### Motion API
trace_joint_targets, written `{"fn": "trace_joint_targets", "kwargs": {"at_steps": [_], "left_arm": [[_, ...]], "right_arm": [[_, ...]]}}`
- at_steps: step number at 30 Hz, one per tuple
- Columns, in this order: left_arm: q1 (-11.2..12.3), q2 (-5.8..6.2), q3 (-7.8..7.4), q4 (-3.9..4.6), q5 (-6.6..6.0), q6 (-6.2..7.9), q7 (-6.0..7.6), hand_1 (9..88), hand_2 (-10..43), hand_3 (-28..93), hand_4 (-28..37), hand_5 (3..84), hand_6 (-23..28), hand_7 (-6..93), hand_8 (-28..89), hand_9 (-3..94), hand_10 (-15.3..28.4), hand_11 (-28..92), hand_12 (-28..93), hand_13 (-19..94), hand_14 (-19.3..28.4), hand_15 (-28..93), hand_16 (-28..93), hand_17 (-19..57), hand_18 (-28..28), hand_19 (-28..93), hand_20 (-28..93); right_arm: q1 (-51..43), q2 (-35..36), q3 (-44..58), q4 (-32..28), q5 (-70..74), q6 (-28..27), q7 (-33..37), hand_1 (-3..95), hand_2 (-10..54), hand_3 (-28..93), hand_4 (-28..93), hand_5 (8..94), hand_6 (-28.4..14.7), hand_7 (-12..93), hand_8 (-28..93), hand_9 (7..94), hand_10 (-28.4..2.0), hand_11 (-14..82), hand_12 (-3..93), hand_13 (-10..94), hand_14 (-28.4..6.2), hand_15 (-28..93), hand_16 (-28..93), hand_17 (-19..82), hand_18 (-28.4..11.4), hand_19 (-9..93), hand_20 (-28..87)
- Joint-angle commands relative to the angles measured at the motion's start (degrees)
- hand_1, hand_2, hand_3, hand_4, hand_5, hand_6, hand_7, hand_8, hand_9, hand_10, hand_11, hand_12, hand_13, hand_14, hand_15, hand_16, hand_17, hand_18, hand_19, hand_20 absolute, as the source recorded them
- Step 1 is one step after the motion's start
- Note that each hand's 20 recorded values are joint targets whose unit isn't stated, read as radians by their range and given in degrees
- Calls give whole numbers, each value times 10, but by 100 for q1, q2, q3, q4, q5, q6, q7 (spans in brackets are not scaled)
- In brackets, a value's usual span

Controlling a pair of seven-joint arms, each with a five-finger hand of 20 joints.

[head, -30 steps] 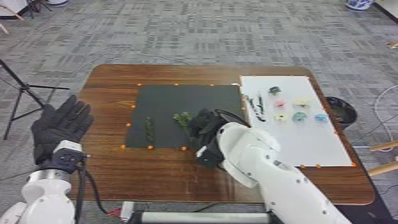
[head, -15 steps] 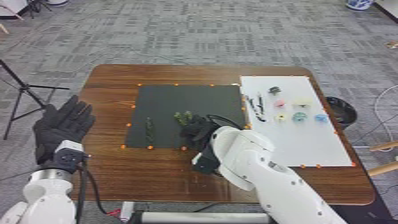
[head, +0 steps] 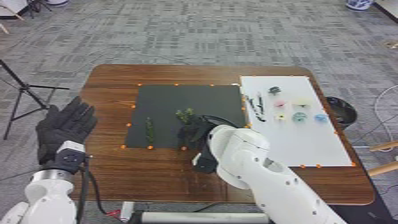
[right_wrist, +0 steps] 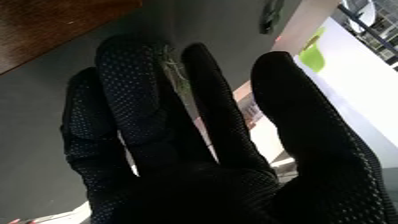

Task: Arrange flowers

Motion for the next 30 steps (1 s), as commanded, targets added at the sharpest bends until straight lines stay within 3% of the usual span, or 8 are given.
{"fn": "trace_joint_targets", "kwargs": {"at_steps": [1,3,20,24,30], "left_arm": [[134,-24,-23,-41,-17,-24,-20,241,169,713,-283,416,105,87,-80,317,168,214,79,227,153,228,-52,-80,130,346,71],[85,-35,-8,-13,-18,-62,-41,241,169,713,-283,416,105,87,-80,316,167,214,79,227,153,229,-53,-81,131,346,72],[146,-66,-82,-27,-17,-70,-2,241,169,712,-283,416,106,86,-79,316,168,214,79,226,154,229,-54,-81,130,346,71],[159,-83,-78,-28,-28,-56,10,241,170,711,-283,416,106,85,-79,316,167,216,79,226,154,230,-53,-81,130,345,71],[201,-108,-109,-37,-25,-79,27,241,169,712,-283,416,106,85,-79,316,168,216,79,226,155,230,-54,-80,130,344,71]], "right_arm": [[-44,38,-143,28,41,42,-59,284,152,703,-130,600,-94,81,-81,541,-222,102,157,614,-162,664,254,313,-267,850,286],[-3,45,-176,36,104,-19,-93,283,155,705,-130,609,-98,80,-82,544,-219,102,155,614,-161,663,253,312,-267,850,286],[-19,183,-386,-212,199,-286,-95,282,166,702,-133,632,-113,77,-82,551,-216,102,149,616,-162,655,247,312,-265,844,289],[6,220,-327,-280,222,-312,-37,281,167,700,-133,631,-113,81,-79,548,-231,102,151,614,-162,654,246,311,-265,844,288],[-60,323,-63,-587,254,-253,-160,271,158,695,-132,630,-84,121,-71,582,-240,134,172,614,-161,657,248,311,-266,846,287]]}}
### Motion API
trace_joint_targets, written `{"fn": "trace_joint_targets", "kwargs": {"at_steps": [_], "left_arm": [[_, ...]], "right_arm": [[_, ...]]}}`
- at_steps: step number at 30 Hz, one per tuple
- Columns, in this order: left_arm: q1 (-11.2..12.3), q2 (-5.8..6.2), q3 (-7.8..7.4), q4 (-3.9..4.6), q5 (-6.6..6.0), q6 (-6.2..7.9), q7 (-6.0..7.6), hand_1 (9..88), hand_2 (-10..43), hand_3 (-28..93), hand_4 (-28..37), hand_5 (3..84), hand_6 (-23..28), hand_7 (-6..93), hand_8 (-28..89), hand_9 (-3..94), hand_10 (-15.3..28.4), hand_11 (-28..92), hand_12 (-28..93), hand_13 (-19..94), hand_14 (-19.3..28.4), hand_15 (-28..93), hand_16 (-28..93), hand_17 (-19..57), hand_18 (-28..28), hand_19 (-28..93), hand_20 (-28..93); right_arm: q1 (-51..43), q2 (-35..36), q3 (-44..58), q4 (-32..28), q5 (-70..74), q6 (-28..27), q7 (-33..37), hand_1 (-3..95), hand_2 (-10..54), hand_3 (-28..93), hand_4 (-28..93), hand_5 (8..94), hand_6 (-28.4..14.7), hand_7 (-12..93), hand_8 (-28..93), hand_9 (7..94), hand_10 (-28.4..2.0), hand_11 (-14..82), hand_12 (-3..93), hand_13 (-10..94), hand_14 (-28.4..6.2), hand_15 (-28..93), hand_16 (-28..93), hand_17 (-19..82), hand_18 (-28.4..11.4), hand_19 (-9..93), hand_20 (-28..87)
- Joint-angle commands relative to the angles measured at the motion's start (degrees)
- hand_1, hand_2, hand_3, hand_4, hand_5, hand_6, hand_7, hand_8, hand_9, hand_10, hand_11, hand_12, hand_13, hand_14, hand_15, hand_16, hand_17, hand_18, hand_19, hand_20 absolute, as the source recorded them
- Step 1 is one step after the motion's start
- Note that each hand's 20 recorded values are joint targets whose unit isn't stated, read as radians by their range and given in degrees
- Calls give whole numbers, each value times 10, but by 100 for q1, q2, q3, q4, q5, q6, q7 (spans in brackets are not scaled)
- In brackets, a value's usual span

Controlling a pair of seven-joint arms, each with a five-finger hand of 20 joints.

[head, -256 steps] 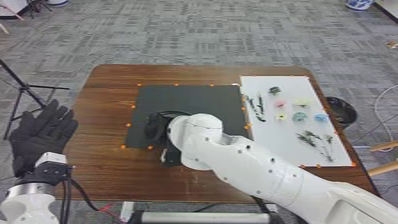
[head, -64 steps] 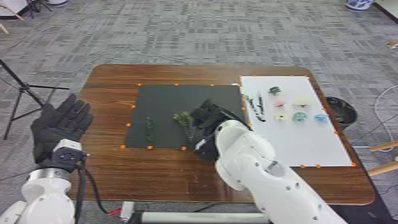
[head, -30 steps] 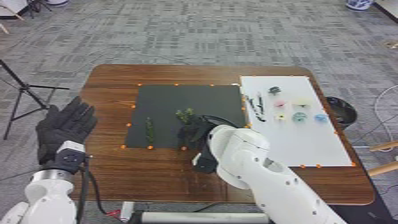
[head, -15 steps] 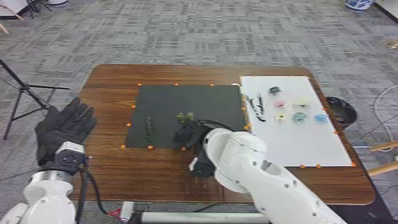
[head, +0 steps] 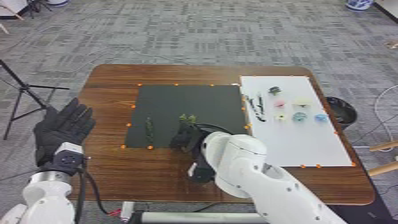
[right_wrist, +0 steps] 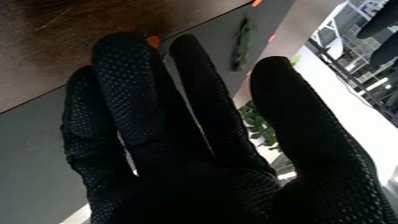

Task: Arrange flowers

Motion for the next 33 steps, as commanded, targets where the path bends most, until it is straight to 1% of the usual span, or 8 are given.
{"fn": "trace_joint_targets", "kwargs": {"at_steps": [1,7,15,19,22,26,28,33], "left_arm": [[111,-83,-33,-29,-18,-73,21,241,169,713,-283,416,105,85,-79,316,168,216,79,225,155,230,-54,-80,130,344,71],[113,-116,-48,-24,0,-92,32,241,168,714,-283,415,105,86,-79,316,169,215,78,225,155,229,-54,-81,131,345,71],[174,-132,-84,-76,41,-122,128,241,167,713,-283,415,105,87,-79,315,167,215,79,226,154,228,-53,-81,131,345,71],[274,-119,-162,-110,47,-107,143,242,167,712,-283,415,104,87,-80,315,167,215,79,226,154,227,-53,-81,131,346,71],[282,-123,-157,-104,42,-106,121,242,167,712,-283,415,104,87,-80,315,168,215,79,226,153,227,-52,-81,131,346,71],[260,-106,-137,-94,69,-129,66,242,168,711,-283,415,104,88,-79,315,167,213,79,227,153,227,-52,-81,131,346,71],[232,-88,-120,-87,56,-120,69,242,167,711,-283,415,104,87,-80,315,167,213,79,227,153,229,-51,-82,131,347,72],[136,-61,-33,-63,67,-129,22,242,168,710,-283,415,105,86,-79,316,168,215,80,229,154,238,-49,-80,132,349,74]], "right_arm": [[-125,209,302,-366,4,166,-165,270,153,691,-129,624,-81,131,-71,589,-241,160,189,611,-165,662,254,311,-267,847,288],[-220,413,779,-558,-44,532,-271,263,117,689,-115,576,-66,187,-69,598,-237,256,248,601,-168,695,284,312,-267,850,301],[-565,1101,1765,-543,-349,1585,-34,268,98,684,-134,553,-99,171,-70,582,-239,257,239,593,-171,700,290,309,-265,850,303],[-864,1236,2310,-496,579,1345,-842,258,129,697,-143,556,-106,136,-69,541,-232,160,194,574,-172,673,273,291,-258,829,292],[-823,1216,2157,-474,431,900,-1191,256,140,708,-146,522,-80,118,-75,497,-227,128,182,535,-180,666,267,257,-250,801,289],[-493,1037,1640,-414,287,501,-1079,254,141,710,-150,493,-57,92,-79,469,-224,115,185,511,-188,676,259,239,-250,785,299],[-314,907,1401,-344,271,408,-1093,256,140,706,-151,493,-55,84,-76,485,-233,171,216,505,-198,727,273,246,-252,798,327],[157,654,784,-97,-85,415,-1036,258,140,693,-145,516,-41,90,-81,503,-237,424,342,544,-201,803,402,280,-258,832,399]]}}
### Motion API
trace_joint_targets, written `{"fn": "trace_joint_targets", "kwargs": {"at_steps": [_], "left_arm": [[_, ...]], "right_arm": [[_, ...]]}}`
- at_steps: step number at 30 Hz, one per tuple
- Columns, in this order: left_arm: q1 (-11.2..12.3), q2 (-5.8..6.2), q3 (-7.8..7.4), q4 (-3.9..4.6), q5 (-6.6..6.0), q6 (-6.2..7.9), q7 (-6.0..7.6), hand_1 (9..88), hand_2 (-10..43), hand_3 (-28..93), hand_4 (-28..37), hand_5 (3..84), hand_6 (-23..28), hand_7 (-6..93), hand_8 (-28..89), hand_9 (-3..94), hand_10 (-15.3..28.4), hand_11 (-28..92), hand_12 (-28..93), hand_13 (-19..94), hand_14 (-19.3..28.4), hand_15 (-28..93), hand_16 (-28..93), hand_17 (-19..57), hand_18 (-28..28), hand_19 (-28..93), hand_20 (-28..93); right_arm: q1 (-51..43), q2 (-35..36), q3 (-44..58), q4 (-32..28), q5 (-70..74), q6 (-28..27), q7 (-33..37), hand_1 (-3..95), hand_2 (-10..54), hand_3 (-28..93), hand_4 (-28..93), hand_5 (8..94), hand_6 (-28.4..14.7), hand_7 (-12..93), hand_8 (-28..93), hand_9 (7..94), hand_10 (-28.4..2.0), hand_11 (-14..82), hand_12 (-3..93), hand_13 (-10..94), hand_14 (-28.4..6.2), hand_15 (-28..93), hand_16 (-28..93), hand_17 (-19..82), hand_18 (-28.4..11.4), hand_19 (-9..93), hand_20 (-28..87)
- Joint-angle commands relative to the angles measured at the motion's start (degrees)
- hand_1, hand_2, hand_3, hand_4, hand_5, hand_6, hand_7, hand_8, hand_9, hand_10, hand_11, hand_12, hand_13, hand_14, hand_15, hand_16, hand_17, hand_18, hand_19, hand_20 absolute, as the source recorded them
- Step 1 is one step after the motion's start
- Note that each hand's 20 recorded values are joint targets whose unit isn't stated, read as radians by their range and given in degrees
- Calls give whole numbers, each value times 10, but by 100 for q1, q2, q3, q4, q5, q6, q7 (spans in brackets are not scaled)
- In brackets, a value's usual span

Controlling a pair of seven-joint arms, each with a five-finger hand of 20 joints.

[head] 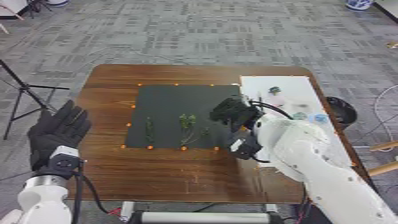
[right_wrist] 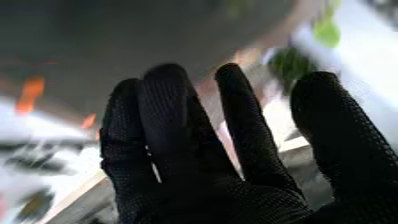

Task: Arrange flowers

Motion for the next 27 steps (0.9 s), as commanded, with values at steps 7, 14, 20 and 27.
{"fn": "trace_joint_targets", "kwargs": {"at_steps": [7,14,20,27], "left_arm": [[-46,36,128,-16,40,-10,-41,242,169,710,-283,415,105,85,-79,316,168,216,80,228,156,239,-50,-80,132,348,74],[8,53,97,-56,37,-10,-14,241,169,711,-283,415,104,86,-79,315,167,215,79,228,156,238,-50,-81,133,350,75],[28,51,79,-66,42,-35,-12,241,170,709,-283,415,105,86,-79,315,168,215,80,228,156,239,-50,-82,133,350,75],[59,87,63,-108,33,-51,11,241,170,710,-283,415,105,86,-79,315,168,215,80,228,157,239,-50,-82,133,350,74]], "right_arm": [[1106,-879,-1124,697,-745,-365,303,266,142,694,-145,525,-31,92,-86,502,-239,497,395,553,-202,802,443,293,-261,841,406],[1278,-988,-1377,939,-819,-664,599,271,145,688,-146,550,-27,95,-89,500,-240,512,415,556,-201,800,454,294,-262,842,407],[1340,-1015,-1624,994,-1011,-765,734,269,152,684,-144,557,-37,87,-91,506,-244,516,421,564,-203,801,462,299,-265,847,406],[1557,-1088,-2004,1161,-1095,-939,710,268,155,683,-141,561,-40,85,-90,510,-244,522,427,568,-203,800,469,302,-267,850,404]]}}
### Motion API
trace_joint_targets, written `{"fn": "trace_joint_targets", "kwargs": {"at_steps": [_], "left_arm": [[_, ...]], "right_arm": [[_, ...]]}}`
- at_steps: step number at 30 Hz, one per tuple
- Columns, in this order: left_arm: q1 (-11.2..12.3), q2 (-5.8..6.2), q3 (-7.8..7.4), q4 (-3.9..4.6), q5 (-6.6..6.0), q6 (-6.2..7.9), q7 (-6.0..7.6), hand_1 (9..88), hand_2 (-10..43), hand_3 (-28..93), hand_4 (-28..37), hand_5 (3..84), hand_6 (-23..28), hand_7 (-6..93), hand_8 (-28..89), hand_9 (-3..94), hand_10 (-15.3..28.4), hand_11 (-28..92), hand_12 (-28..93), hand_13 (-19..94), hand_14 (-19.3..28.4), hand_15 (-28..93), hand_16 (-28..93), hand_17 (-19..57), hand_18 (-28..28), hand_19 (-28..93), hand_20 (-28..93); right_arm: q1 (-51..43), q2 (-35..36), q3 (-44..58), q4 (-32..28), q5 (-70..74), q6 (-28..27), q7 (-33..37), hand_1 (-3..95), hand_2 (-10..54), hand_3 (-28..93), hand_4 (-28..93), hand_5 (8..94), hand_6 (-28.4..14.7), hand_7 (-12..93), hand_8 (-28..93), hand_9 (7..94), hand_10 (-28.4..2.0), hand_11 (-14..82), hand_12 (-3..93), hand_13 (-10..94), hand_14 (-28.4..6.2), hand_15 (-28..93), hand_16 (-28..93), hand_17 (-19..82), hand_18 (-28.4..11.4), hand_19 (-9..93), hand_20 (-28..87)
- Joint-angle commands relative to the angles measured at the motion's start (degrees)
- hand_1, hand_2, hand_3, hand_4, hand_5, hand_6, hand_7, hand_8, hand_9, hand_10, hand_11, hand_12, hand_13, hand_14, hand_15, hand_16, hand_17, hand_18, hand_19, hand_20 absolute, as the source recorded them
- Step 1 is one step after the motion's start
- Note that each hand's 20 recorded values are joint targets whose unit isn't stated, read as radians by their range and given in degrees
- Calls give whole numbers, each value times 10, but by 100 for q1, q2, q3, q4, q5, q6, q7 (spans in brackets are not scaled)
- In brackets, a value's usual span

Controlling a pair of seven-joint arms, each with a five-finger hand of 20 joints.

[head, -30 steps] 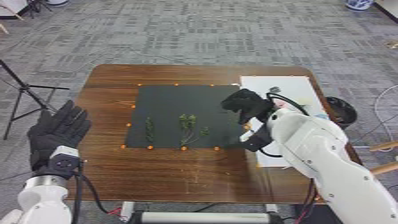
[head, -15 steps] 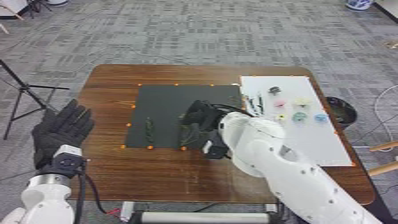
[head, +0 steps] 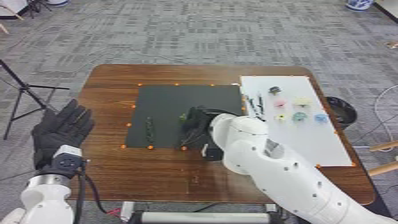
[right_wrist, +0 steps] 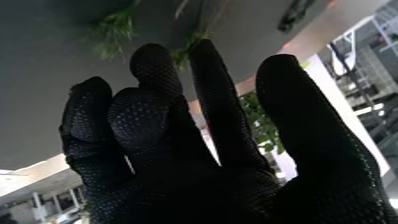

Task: Arrange flowers

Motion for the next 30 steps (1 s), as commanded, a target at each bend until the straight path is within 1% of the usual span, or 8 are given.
{"fn": "trace_joint_targets", "kwargs": {"at_steps": [1,10,14,15,17,20,23,30], "left_arm": [[98,55,-30,-89,22,-53,33,240,170,710,-283,415,106,85,-79,315,168,215,80,228,157,240,-50,-82,133,351,75],[168,25,-68,-101,-15,-51,30,240,170,710,-283,416,106,85,-78,315,168,215,80,226,157,245,-51,-83,133,353,75],[186,13,-66,-98,-15,-61,27,241,171,709,-283,416,106,85,-79,315,168,216,80,227,157,246,-52,-83,133,353,75],[194,8,-68,-100,-9,-65,36,241,171,709,-283,416,106,86,-79,315,169,216,80,226,157,246,-52,-83,133,353,75],[184,0,-63,-88,-9,-79,25,240,171,710,-283,416,106,86,-79,315,169,216,80,226,157,247,-53,-83,133,353,75],[173,-4,-53,-82,-10,-74,16,240,171,710,-283,416,106,85,-79,315,169,217,81,226,156,248,-53,-83,133,353,75],[176,-4,-58,-81,-9,-68,8,241,171,709,-283,416,106,85,-79,315,169,217,81,226,157,248,-54,-83,133,353,75],[210,-12,-65,-90,-19,-77,11,241,171,710,-283,415,105,86,-79,315,168,217,80,225,157,248,-54,-83,133,353,75]], "right_arm": [[252,-144,-362,192,-184,-287,-27,268,156,683,-141,560,-41,85,-90,510,-244,522,428,568,-204,800,471,302,-267,850,403],[342,-65,-617,220,-456,-340,-317,271,153,689,-140,551,-38,83,-90,498,-247,508,428,554,-207,796,485,294,-266,845,401],[423,145,-876,268,-983,-127,-810,306,89,698,-152,552,-32,94,-92,494,-242,497,416,551,-204,795,483,292,-265,841,400],[439,177,-918,279,-1090,-145,-920,309,79,703,-158,554,-30,99,-94,498,-236,462,390,544,-203,786,476,286,-261,829,396],[451,214,-961,295,-1084,-123,-975,313,68,713,-176,558,-33,102,-99,523,-215,325,287,530,-199,757,434,275,-253,801,382],[409,252,-925,266,-1013,-164,-1012,321,72,711,-182,574,-55,94,-98,541,-197,214,221,530,-192,724,381,271,-251,793,375],[384,283,-915,237,-962,-120,-990,323,79,709,-181,583,-66,92,-98,544,-191,173,203,527,-185,703,353,272,-249,793,374],[380,395,-876,168,-998,9,-1136,320,86,710,-179,594,-87,81,-100,550,-191,151,185,531,-176,689,327,273,-246,792,372]]}}
